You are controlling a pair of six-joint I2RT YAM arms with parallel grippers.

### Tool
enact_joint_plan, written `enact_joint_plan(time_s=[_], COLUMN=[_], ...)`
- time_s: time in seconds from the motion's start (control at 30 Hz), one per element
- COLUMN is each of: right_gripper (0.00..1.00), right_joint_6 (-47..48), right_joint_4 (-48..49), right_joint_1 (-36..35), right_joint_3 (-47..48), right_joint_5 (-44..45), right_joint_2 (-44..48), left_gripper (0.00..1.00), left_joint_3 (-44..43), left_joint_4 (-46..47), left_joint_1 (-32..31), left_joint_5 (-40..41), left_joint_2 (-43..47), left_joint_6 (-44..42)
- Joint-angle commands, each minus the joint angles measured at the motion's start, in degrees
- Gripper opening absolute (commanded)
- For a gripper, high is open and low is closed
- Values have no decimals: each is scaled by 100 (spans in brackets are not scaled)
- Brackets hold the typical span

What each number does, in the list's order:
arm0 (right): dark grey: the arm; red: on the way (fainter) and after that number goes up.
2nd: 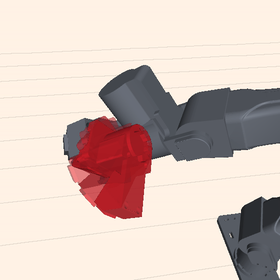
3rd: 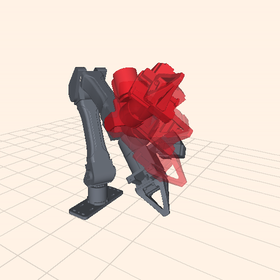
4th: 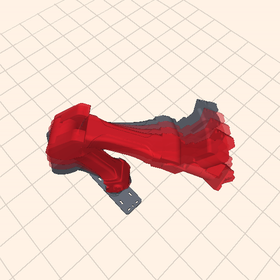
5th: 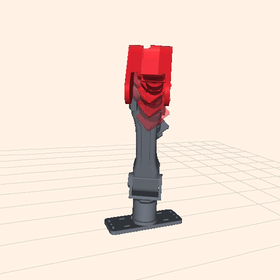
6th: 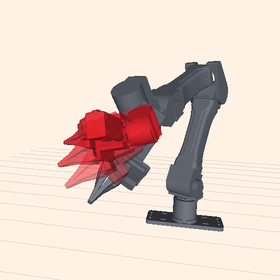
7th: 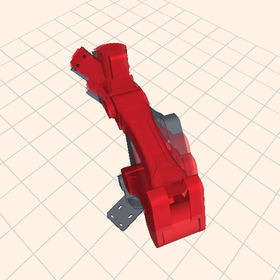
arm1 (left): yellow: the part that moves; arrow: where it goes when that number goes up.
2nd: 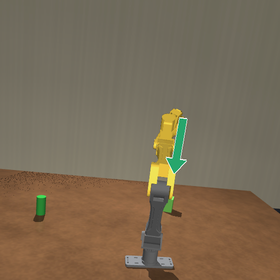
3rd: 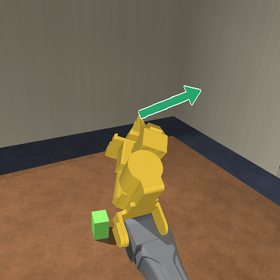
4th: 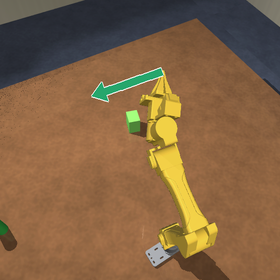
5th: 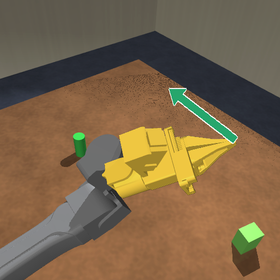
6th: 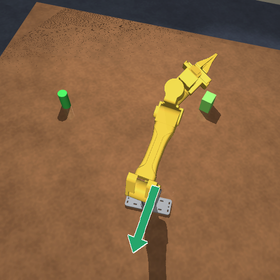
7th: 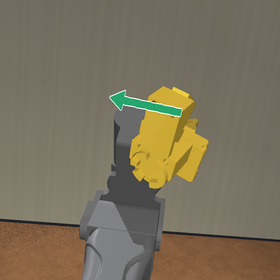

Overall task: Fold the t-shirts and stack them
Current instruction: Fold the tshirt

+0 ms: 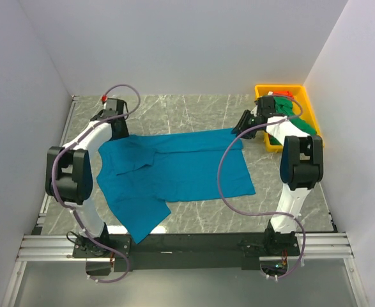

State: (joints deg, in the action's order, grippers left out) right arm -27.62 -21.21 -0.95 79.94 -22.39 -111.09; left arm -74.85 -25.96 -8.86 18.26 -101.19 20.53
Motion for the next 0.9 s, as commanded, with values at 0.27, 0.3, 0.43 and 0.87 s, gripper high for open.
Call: enact_joint_plan(time_s=[0.27, 0.3, 0.43, 0.87], right_gripper=[40, 40, 38, 38], right_joint_6=[-446, -455, -622, -851], right_joint_4=[311, 276, 206, -831], right_joint_1=[-125, -116, -116, -116], right_joint_3=[215, 276, 469, 1900], right_joint_5=[49, 112, 367, 1000], right_joint_2=[-756, -835, -949, -1687], left_gripper=[49, 49, 49, 50], left_joint_3=[-126, -179, -468, -1242], left_joint_4=[-357, -384, -542, -709], left_joint_1=[666, 780, 991, 1062], left_joint_5=[-314, -341, -560, -762], left_joint_2=[-937, -999, -1411, -2106], left_joint_6=[934, 987, 1075, 1198])
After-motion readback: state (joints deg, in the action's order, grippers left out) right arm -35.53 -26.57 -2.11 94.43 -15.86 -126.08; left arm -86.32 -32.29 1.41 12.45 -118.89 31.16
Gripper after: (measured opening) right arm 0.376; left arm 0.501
